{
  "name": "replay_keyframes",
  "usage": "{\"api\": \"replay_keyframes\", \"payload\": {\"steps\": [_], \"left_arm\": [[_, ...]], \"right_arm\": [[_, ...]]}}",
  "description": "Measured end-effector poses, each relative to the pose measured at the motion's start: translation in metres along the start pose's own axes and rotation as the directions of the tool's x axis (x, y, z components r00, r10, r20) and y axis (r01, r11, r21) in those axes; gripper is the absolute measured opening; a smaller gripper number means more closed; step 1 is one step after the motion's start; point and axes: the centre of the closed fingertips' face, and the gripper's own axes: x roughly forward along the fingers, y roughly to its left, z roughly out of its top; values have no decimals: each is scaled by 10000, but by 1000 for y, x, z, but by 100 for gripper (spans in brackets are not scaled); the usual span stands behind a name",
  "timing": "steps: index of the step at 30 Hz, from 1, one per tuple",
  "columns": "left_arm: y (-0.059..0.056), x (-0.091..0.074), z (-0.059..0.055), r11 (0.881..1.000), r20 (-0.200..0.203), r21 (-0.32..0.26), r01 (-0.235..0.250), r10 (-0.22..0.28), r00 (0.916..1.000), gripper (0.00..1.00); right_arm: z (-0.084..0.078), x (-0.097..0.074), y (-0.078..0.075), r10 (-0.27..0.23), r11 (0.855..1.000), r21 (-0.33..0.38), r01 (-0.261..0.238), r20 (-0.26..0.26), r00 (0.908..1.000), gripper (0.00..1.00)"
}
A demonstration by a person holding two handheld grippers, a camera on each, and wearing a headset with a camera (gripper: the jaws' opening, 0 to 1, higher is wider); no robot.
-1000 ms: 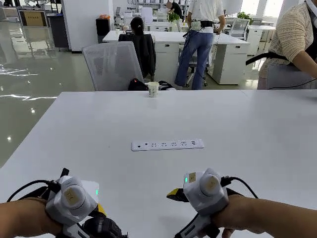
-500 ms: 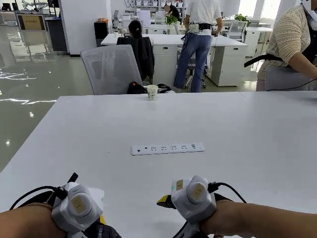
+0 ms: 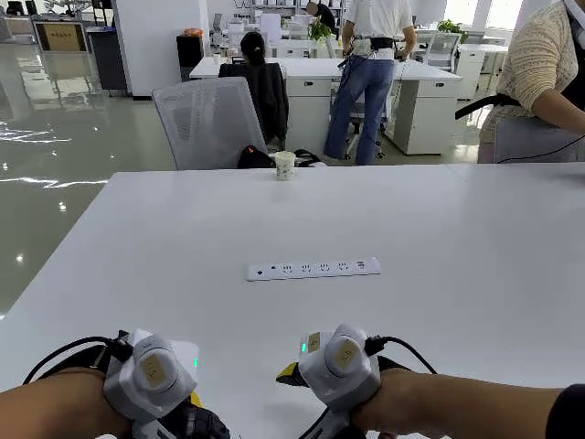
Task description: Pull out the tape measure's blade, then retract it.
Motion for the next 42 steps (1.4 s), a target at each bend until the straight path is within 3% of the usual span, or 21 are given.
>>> {"api": "replay_keyframes", "payload": {"steps": [3,6,14,29,42], "left_arm": [[-1,0,0,10000,58,-25,-48,48,10000,32],[0,0,0,9999,132,-75,-92,93,9999,32],[1,0,0,9999,176,-88,-123,125,9998,32],[0,-1,0,9998,244,-61,-167,168,9996,32],[1,-1,0,9998,390,-75,-174,176,9991,32]], "right_arm": [[1,4,1,68,9996,-279,-70,-84,9999,75],[-2,9,1,109,9985,-532,-123,-268,9996,58],[4,21,7,376,9967,-705,-394,-268,9989,41],[6,43,9,549,9946,-846,-599,-607,9966,31],[2,51,12,734,9882,-1277,-845,-895,9933,13]]}}
